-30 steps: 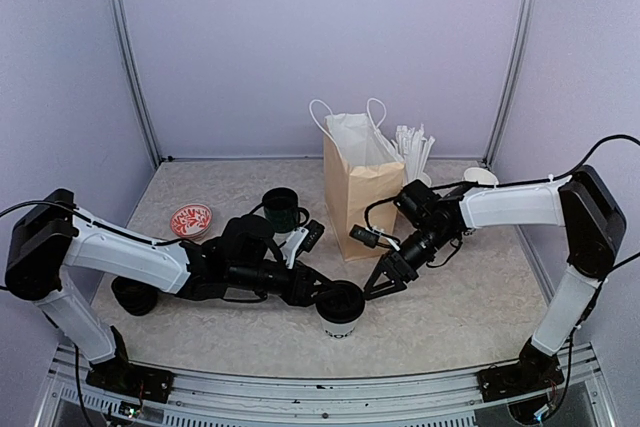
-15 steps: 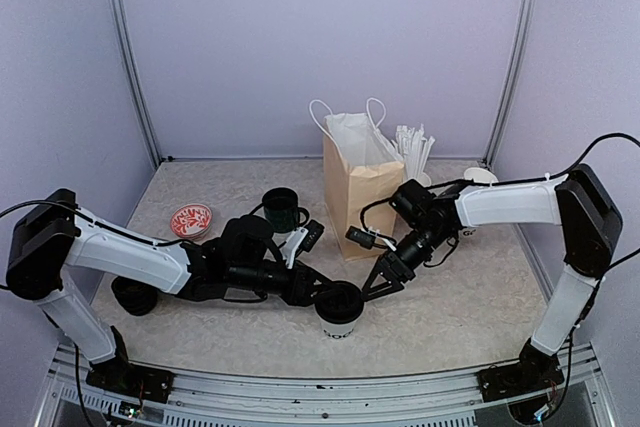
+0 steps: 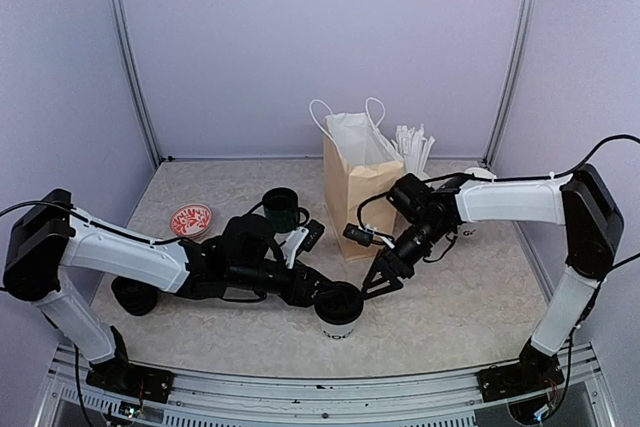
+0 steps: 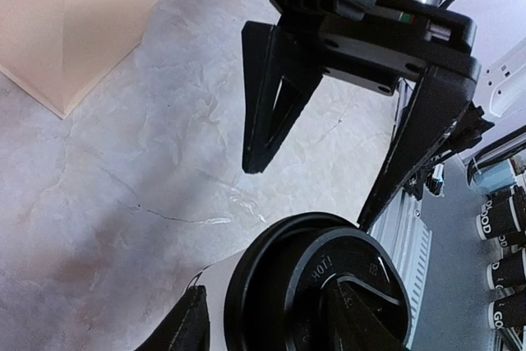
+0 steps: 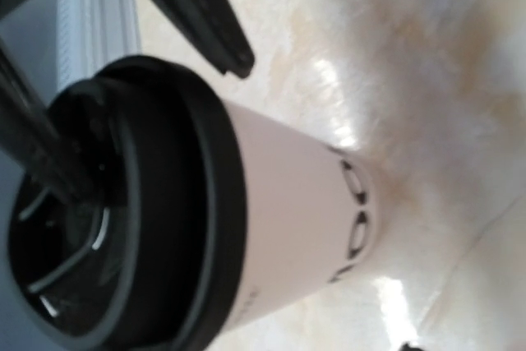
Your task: Pack the takeout coffee
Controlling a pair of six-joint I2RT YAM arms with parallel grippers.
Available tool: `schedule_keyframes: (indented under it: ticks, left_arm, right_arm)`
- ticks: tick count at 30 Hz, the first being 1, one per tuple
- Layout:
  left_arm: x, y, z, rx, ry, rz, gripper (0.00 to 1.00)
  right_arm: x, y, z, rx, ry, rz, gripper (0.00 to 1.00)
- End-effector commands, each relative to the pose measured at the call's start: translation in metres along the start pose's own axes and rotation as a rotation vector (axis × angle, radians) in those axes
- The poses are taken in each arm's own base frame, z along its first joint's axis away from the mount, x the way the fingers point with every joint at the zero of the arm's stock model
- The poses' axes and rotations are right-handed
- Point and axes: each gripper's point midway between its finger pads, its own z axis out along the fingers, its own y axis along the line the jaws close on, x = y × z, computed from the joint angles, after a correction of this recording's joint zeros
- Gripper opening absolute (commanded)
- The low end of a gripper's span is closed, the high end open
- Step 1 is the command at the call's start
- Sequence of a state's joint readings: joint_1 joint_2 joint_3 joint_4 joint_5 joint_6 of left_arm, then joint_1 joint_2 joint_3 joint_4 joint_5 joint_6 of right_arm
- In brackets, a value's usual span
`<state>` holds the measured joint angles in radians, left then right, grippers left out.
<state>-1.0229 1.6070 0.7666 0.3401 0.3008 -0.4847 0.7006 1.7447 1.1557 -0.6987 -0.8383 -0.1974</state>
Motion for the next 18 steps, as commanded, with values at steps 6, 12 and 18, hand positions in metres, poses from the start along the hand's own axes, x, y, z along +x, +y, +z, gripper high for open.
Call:
schedule_keyframes:
  ticks: [6,12,18]
  left_arm:
    - [-0.008,-0.005,-0.018,-0.11,0.071,0.082,0.54]
    - [-0.051,-0.002,-0.042,-0.229,-0.004,0.189,0.56]
    - [-0.11,0.039,-0.082,-0.451,-0.169,0.178,0.64]
  right_arm:
    - [-0.025,0.023,-0.039,0.138,-0.044,-0.285,0.81]
    - [-0.041,0.046,-0.069,0.2,-0.074,-0.525,0.87]
    - [-0.049,0.067,-0.075,0.279,-0.04,-0.773,0.99]
